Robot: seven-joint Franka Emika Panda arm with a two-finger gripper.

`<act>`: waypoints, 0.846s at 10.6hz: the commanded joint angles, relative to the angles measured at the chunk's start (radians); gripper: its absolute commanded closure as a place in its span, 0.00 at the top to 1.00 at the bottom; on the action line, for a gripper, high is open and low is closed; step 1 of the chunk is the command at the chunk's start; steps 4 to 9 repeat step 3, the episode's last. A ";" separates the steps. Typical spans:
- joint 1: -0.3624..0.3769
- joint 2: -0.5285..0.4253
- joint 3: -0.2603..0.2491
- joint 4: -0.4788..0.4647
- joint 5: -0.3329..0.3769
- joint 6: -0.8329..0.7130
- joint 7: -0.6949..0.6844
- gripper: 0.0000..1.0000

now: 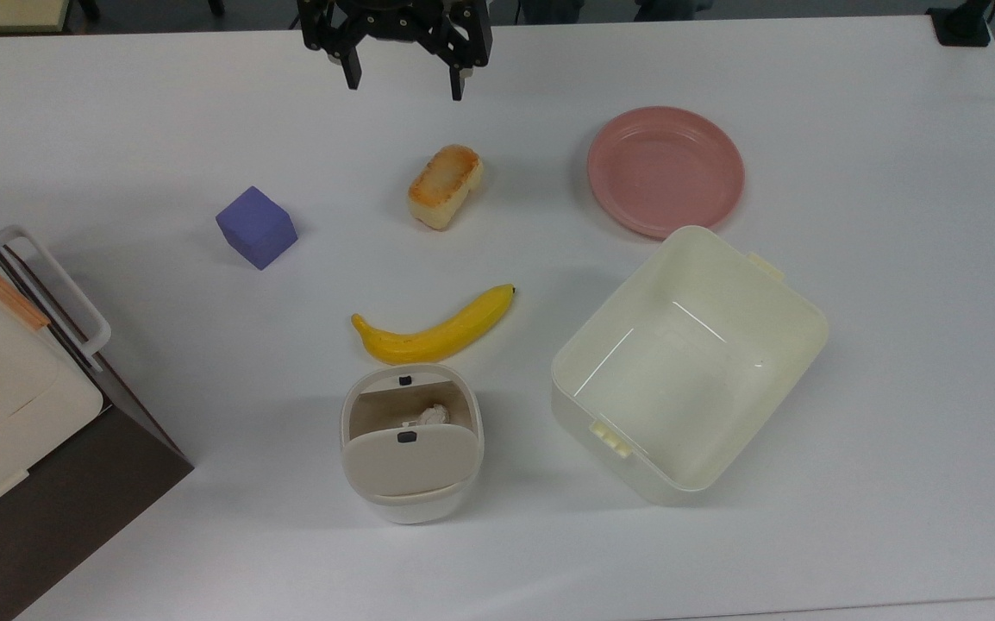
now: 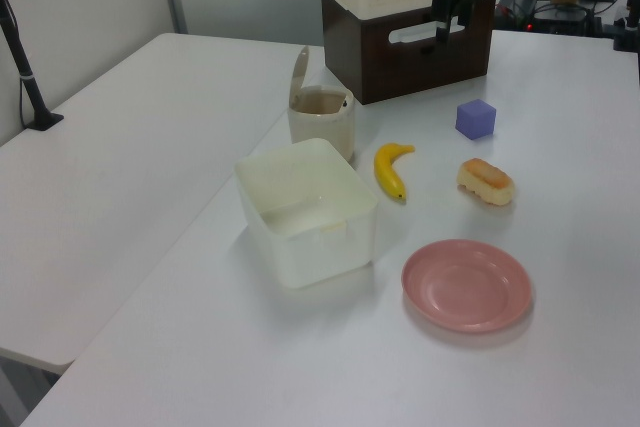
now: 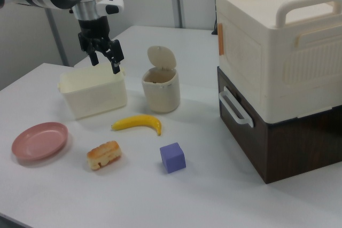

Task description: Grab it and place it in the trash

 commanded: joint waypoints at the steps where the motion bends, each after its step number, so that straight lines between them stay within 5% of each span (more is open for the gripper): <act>1: -0.004 -0.027 -0.003 -0.025 -0.003 -0.058 -0.116 1.00; 9: -0.003 -0.027 0.010 -0.028 -0.003 -0.057 -0.113 1.00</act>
